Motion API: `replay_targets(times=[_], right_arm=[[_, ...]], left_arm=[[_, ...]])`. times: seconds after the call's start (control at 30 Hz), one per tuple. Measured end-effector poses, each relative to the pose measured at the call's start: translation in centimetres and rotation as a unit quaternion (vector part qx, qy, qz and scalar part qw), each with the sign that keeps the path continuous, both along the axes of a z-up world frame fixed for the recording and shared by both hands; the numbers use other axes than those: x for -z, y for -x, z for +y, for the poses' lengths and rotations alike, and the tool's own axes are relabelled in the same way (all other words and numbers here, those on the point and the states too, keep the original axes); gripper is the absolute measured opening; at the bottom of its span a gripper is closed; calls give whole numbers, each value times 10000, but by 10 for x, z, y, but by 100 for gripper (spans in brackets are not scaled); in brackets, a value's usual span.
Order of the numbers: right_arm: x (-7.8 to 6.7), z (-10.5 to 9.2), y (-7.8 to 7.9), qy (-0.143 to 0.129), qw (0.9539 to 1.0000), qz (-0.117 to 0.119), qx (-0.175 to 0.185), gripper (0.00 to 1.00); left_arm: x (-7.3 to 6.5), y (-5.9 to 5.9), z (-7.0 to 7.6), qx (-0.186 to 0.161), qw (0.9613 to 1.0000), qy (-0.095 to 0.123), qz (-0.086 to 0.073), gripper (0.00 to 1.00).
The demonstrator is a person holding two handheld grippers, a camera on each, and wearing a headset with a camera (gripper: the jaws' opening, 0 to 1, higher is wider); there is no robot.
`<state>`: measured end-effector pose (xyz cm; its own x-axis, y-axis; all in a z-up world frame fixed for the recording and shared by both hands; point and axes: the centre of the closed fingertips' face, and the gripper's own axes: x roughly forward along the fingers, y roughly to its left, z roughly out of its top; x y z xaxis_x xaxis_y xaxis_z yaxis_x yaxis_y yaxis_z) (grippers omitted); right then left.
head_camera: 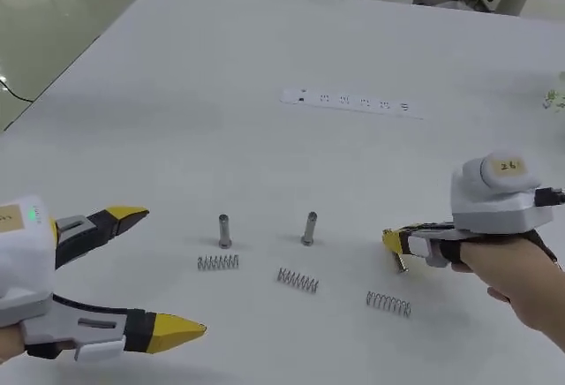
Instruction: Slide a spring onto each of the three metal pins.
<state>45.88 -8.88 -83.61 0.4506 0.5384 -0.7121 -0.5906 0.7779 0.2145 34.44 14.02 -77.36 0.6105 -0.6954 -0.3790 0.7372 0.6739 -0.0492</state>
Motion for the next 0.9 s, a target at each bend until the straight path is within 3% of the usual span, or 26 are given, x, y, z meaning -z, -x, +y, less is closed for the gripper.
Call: replay_targets(times=[0.9], right_arm=[[-14,5,-2,-152,9990,-411,67,4]], left_arm=[[-2,-1,0,-10,10000,15,-40,96]])
